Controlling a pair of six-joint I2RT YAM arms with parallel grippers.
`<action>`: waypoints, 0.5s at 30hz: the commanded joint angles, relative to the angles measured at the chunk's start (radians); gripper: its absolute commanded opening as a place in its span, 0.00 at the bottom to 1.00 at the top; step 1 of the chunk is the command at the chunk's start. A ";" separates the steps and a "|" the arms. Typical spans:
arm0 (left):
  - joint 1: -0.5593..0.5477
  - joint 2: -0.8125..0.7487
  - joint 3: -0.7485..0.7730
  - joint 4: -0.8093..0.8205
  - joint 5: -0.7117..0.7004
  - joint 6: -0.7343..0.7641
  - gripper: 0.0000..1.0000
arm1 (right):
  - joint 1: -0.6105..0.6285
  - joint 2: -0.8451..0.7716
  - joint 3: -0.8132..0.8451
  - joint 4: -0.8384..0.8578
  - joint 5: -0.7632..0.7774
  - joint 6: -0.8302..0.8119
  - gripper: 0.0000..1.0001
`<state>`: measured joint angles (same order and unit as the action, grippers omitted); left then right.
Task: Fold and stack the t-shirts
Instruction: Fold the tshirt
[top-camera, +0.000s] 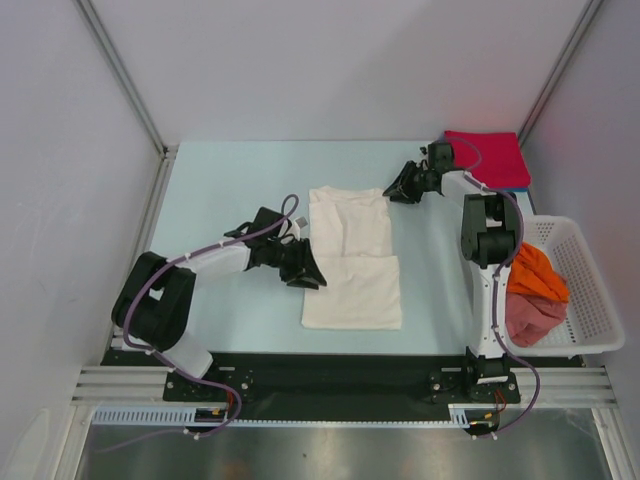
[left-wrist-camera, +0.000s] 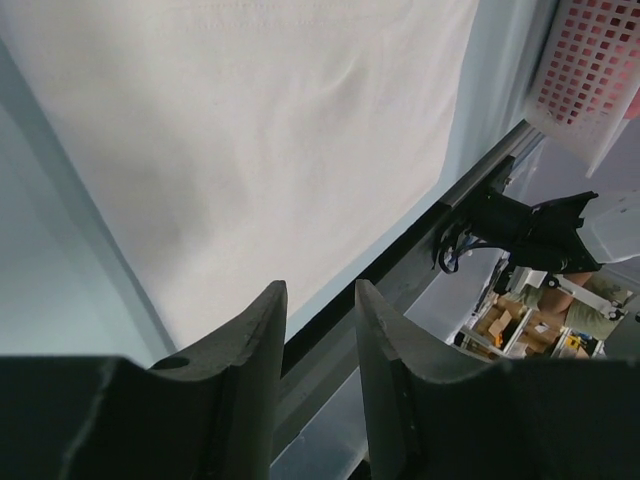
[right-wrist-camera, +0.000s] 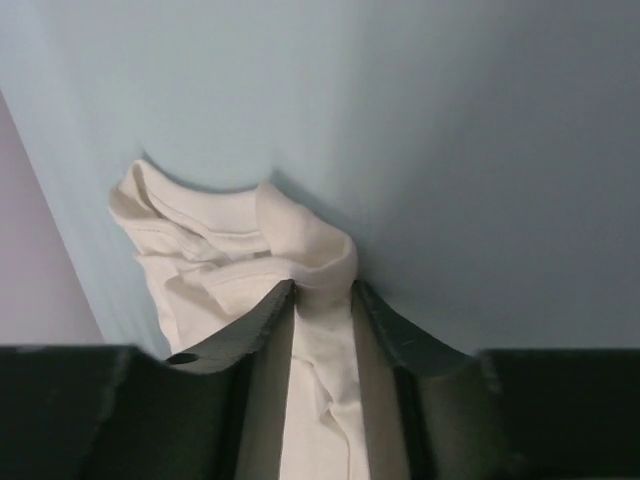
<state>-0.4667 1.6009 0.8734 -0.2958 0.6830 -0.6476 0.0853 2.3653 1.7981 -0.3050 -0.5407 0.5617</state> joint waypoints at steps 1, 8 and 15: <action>0.003 -0.053 -0.022 0.046 0.033 -0.012 0.38 | -0.002 0.052 0.038 0.012 0.002 0.012 0.33; 0.003 -0.068 -0.057 0.047 0.030 -0.015 0.37 | 0.011 0.081 0.114 -0.014 0.139 -0.077 0.01; 0.008 -0.087 -0.071 0.030 0.023 -0.009 0.37 | 0.047 0.232 0.428 -0.276 0.231 -0.206 0.10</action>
<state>-0.4667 1.5589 0.8032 -0.2737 0.6880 -0.6552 0.1238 2.5565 2.1567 -0.4492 -0.4290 0.4419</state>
